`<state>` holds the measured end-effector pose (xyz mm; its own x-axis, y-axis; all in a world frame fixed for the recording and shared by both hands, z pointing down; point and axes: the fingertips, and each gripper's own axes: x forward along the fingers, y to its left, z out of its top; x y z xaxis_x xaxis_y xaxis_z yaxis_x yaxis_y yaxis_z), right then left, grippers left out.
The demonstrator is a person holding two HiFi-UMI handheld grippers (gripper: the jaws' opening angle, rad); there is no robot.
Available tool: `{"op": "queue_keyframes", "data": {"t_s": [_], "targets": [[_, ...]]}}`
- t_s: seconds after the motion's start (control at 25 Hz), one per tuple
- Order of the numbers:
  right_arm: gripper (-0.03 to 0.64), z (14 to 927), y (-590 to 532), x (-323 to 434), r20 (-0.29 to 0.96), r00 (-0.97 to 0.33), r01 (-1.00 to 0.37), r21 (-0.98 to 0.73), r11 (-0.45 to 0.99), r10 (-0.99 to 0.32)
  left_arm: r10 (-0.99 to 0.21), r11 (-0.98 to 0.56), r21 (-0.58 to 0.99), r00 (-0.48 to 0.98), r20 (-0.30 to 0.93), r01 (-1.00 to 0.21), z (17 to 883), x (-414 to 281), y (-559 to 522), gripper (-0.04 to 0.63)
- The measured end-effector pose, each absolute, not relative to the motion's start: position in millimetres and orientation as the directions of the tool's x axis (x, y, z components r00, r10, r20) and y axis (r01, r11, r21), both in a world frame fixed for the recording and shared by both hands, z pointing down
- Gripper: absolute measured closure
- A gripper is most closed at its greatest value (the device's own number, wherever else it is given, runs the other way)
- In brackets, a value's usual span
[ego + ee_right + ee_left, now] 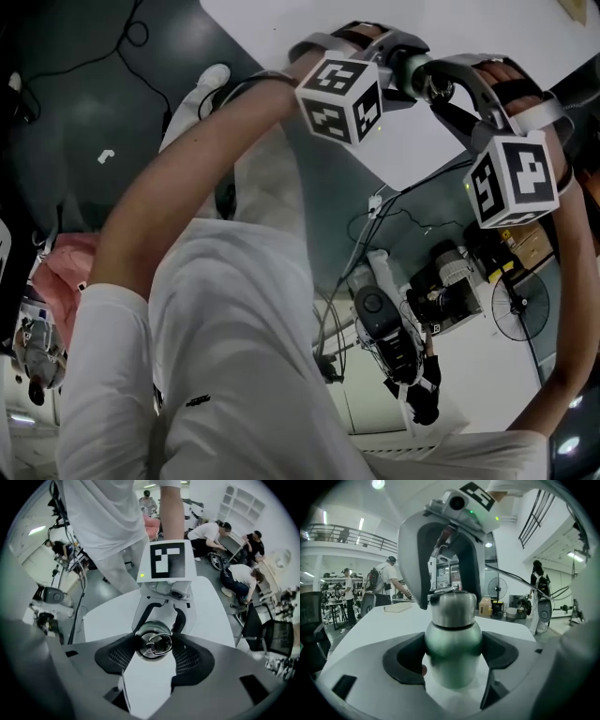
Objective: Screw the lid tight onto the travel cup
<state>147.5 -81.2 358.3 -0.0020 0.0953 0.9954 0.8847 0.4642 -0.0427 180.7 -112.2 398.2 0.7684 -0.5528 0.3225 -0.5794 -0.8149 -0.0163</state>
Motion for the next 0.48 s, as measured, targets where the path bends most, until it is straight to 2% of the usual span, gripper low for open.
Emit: {"op": "queue_keyframes", "data": {"t_s": [0.2, 0.48], "targets": [[0.376, 356.0, -85.2, 142.8, 0.987, -0.081, 0.703, -0.043, 0.71, 0.14, -0.554, -0.813, -0.016, 0.766, 0.325, -0.581, 398.5, 181.6, -111.9, 0.232], [0.377, 357.4, -89.3, 136.7, 0.981, -0.147, 0.501, -0.034, 0.865, 0.124, -0.56, -0.808, -0.016, 0.758, 0.334, -0.589, 400.8, 177.6, -111.6, 0.232]]}}
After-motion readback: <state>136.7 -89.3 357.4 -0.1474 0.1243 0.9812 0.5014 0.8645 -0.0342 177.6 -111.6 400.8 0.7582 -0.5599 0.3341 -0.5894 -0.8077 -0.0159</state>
